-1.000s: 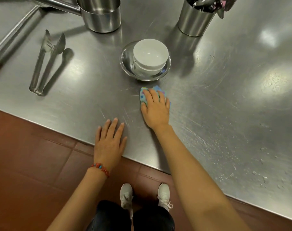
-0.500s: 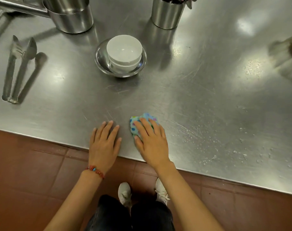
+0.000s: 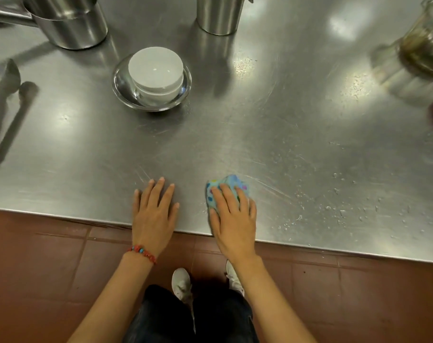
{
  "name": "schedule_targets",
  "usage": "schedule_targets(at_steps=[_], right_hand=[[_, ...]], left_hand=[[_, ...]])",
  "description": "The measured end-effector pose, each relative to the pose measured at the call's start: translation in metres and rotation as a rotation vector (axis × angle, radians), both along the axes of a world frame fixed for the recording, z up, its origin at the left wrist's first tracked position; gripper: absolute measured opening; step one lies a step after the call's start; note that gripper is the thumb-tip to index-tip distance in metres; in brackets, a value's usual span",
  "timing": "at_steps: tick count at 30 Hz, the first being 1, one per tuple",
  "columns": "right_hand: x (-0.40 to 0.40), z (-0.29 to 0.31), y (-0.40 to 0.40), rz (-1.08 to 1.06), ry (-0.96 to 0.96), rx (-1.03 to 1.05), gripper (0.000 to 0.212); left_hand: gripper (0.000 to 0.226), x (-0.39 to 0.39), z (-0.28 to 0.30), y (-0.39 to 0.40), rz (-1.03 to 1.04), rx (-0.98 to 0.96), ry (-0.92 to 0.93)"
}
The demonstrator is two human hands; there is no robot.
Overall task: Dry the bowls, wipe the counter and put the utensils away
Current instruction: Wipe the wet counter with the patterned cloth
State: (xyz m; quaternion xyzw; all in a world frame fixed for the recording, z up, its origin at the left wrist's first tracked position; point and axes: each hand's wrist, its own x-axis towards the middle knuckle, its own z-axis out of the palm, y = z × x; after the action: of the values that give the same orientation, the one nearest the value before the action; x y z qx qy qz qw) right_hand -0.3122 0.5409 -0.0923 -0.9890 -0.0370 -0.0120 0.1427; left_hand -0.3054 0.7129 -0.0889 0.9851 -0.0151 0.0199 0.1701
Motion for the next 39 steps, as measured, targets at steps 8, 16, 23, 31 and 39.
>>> schedule_targets(at_steps=[8,16,23,31,39], right_hand=[[0.0,0.001,-0.102,-0.303,0.025,0.051,0.043],[-0.025,0.002,-0.074,-0.199,0.013,0.008,0.045],[0.01,0.001,-0.149,-0.333,0.039,0.043,0.045],[0.036,-0.002,-0.165,-0.247,-0.005,-0.024,0.045],[0.178,-0.003,-0.17,-0.228,0.049,0.028,0.047]], left_hand=[[0.045,0.007,-0.003,-0.055,-0.18,0.015,-0.037],[0.046,0.007,-0.006,-0.063,-0.174,0.019,-0.036],[0.034,0.023,0.002,-0.118,-0.232,-0.034,-0.089],[0.036,0.047,-0.001,-0.163,-0.193,-0.024,-0.022],[0.044,0.05,-0.014,-0.165,-0.197,0.069,-0.041]])
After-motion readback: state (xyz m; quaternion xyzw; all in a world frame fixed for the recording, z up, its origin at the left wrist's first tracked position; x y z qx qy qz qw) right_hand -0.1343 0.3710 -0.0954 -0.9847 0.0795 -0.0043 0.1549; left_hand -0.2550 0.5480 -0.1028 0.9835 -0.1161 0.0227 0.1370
